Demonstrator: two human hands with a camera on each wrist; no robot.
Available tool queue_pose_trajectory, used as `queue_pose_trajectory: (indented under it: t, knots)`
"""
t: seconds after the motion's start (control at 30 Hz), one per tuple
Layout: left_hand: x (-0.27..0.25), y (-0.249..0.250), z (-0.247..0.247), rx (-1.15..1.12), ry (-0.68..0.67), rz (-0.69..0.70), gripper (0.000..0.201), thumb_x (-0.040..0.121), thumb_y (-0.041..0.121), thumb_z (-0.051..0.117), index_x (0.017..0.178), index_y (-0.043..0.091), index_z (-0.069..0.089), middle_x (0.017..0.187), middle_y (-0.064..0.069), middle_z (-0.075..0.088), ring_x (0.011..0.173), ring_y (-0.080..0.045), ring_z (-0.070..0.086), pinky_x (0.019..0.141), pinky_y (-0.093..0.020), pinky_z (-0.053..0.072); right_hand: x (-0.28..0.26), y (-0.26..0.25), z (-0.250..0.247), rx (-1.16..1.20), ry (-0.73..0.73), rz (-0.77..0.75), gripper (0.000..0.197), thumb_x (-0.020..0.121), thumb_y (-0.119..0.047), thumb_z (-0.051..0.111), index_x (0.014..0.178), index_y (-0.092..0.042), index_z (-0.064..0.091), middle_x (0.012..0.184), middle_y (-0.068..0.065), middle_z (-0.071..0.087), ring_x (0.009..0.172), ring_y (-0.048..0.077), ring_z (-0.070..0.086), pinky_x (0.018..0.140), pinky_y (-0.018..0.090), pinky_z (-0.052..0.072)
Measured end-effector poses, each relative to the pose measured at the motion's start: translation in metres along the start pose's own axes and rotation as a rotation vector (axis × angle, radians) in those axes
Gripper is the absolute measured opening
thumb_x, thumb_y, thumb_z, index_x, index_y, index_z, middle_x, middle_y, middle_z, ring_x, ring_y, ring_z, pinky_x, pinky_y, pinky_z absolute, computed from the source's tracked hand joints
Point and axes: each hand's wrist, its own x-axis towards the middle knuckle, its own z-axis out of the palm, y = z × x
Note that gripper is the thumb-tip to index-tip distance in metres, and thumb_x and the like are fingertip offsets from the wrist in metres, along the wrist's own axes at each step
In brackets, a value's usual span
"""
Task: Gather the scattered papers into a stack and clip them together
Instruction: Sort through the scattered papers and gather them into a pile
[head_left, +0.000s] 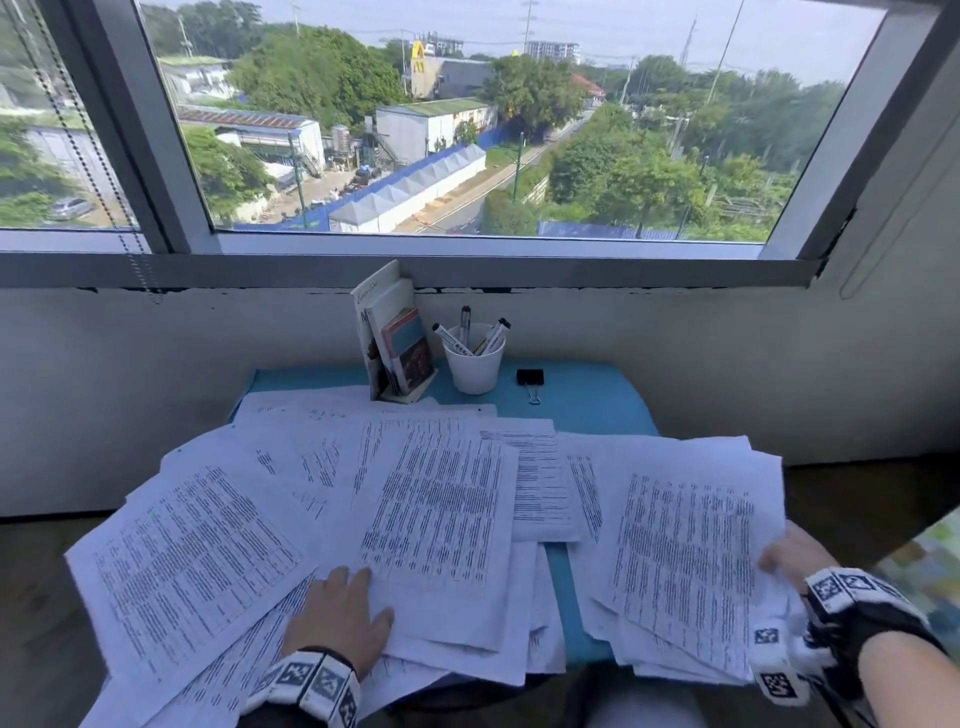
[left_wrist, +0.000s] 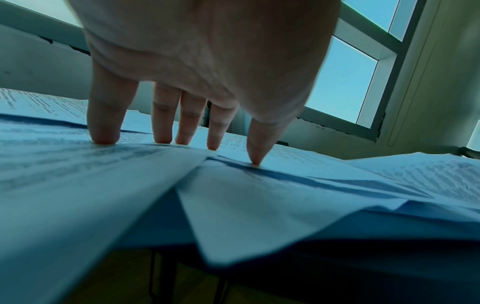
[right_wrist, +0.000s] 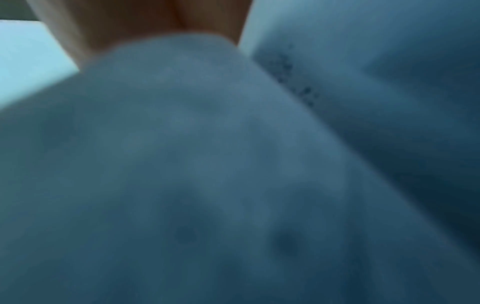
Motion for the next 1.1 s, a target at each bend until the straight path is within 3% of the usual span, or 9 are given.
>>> queue_pose_trajectory:
  t: [0.17,0.3,0.53,0.63,0.7,0.77,0.83,0.97,1.1]
  knots:
    - [-0.002,0.001,0.000,0.016,0.016,0.006,0.060,0.094,0.052,0.034,0.146,0.027,0.021,0.153,0.004,0.020,0.138,-0.018,0.023,0.102,-0.037,0.041,-0.014,-0.016,0.019,0.006,0.032,-0.039,0.049,0.074,-0.001,0.051,0.122,-0.012,0.052,0.099,0.013,0.057,0.088,0.028,0.053,0.067,0.031,0.039]
    - [-0.002,0.003,0.004,0.039,0.028,-0.003,0.060,0.094,0.052,0.032,0.147,0.027,0.018,0.154,0.003,0.018,0.139,-0.019,0.022,0.102,-0.037,0.041,-0.013,-0.027,0.025,0.025,0.096,-0.091,0.058,0.076,0.000,0.049,0.130,-0.021,0.049,0.102,0.011,0.062,0.090,0.030,0.060,0.080,0.036,0.049]
    - [-0.001,0.002,0.006,0.043,0.030,-0.006,0.061,0.094,0.053,0.031,0.147,0.027,0.017,0.155,0.003,0.016,0.140,-0.019,0.020,0.105,-0.037,0.039,-0.028,-0.033,0.020,0.043,0.013,-0.056,0.062,0.082,0.012,0.040,0.134,-0.019,0.047,0.104,0.013,0.059,0.071,0.026,0.052,0.053,0.025,0.039]
    - [-0.001,0.003,0.008,0.045,0.038,-0.001,0.061,0.094,0.052,0.032,0.147,0.026,0.017,0.155,0.002,0.016,0.140,-0.019,0.020,0.107,-0.037,0.038,-0.026,-0.022,0.029,0.005,0.009,-0.034,0.056,0.081,0.002,0.047,0.129,-0.024,0.051,0.093,0.010,0.064,0.075,0.027,0.062,0.068,0.033,0.052]
    - [-0.001,0.003,0.008,0.046,0.038,-0.001,0.061,0.094,0.052,0.032,0.148,0.025,0.017,0.155,0.001,0.016,0.140,-0.020,0.020,0.108,-0.037,0.036,-0.031,-0.020,0.034,-0.020,0.017,-0.009,0.054,0.084,-0.005,0.051,0.135,-0.024,0.046,0.109,0.013,0.064,0.088,0.031,0.062,0.081,0.036,0.050]
    - [-0.001,0.003,0.008,0.045,0.041,0.000,0.062,0.094,0.051,0.032,0.148,0.025,0.016,0.155,0.001,0.016,0.140,-0.020,0.020,0.108,-0.036,0.036,-0.037,-0.020,0.036,-0.024,-0.001,0.032,0.058,0.089,-0.007,0.051,0.144,-0.015,0.033,0.135,0.018,0.050,0.110,0.034,0.054,0.090,0.036,0.042]
    - [-0.001,0.004,0.007,0.042,0.045,0.006,0.062,0.094,0.051,0.032,0.148,0.025,0.017,0.155,0.001,0.017,0.140,-0.020,0.021,0.108,-0.036,0.036,-0.042,-0.021,0.036,-0.031,-0.015,0.053,0.060,0.090,-0.006,0.050,0.146,-0.008,0.028,0.141,0.020,0.043,0.120,0.036,0.049,0.094,0.037,0.040]
    - [-0.002,0.005,0.004,0.038,0.036,0.000,0.060,0.094,0.050,0.033,0.147,0.025,0.018,0.153,0.002,0.018,0.139,-0.018,0.021,0.104,-0.037,0.039,-0.050,-0.026,0.032,-0.074,0.047,0.108,0.068,0.090,-0.014,0.048,0.150,-0.014,0.015,0.144,0.019,0.039,0.121,0.039,0.047,0.091,0.037,0.041]
    - [0.002,0.004,-0.004,0.051,0.009,0.010,0.057,0.092,0.051,0.037,0.142,0.026,0.026,0.146,0.001,0.028,0.133,-0.020,0.029,0.099,-0.037,0.042,-0.067,-0.053,0.048,-0.127,0.294,-0.095,0.055,0.085,-0.015,0.051,0.139,-0.017,0.040,0.132,0.022,0.048,0.118,0.040,0.045,0.099,0.041,0.039]
